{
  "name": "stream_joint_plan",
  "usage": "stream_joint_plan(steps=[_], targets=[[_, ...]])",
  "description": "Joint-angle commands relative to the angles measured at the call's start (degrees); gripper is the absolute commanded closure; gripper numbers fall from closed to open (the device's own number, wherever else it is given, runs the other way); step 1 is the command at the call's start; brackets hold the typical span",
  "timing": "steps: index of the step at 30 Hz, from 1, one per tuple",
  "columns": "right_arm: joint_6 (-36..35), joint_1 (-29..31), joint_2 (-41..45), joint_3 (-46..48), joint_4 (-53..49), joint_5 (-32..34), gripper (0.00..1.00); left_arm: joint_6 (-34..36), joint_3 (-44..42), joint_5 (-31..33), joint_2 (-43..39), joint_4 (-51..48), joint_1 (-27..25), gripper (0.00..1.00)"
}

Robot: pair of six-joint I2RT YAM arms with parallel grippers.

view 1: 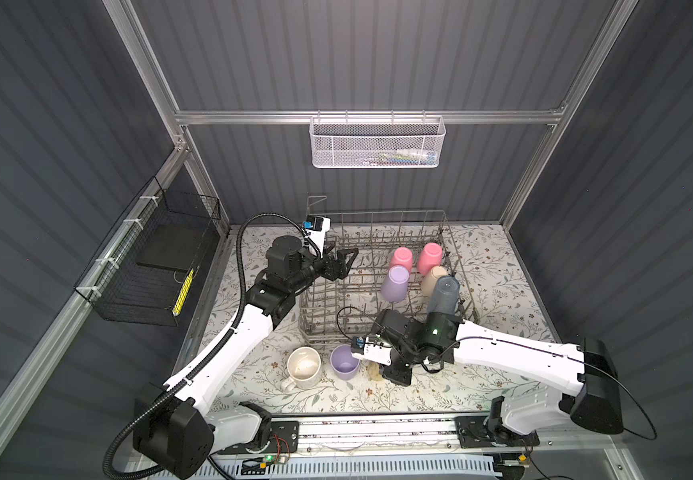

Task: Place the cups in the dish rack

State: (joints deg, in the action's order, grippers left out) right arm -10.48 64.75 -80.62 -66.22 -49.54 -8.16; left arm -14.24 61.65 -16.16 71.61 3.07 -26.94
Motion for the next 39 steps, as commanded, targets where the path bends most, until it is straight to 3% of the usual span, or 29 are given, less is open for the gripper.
stream_joint_plan(steps=[1, 7, 16, 23, 39], targets=[[0.2, -0.62, 2.91, -2.61, -1.46, -2.83, 1.0, -0.34, -0.36, -1.4, -0.16, 1.03, 0.31, 0.17], [1.67, -3.17, 9.11, -4.73, 0.46, -10.39, 1.0, -0.26, -0.38, -2.29, -0.09, 1.12, 0.36, 0.17], [8.88, -13.2, 20.8, -1.85, 14.4, -31.69, 1.0, -1.15, -1.36, -10.93, -0.07, 5.26, 0.44, 0.17], [11.36, -19.52, 26.21, 0.48, 19.06, -32.24, 1.0, -2.09, -1.92, -14.96, -0.08, 7.75, 0.4, 0.17], [33.0, -35.64, 31.73, 13.04, 49.69, -49.6, 1.0, -8.37, -6.57, -32.47, -1.21, 24.02, 0.42, 0.17]])
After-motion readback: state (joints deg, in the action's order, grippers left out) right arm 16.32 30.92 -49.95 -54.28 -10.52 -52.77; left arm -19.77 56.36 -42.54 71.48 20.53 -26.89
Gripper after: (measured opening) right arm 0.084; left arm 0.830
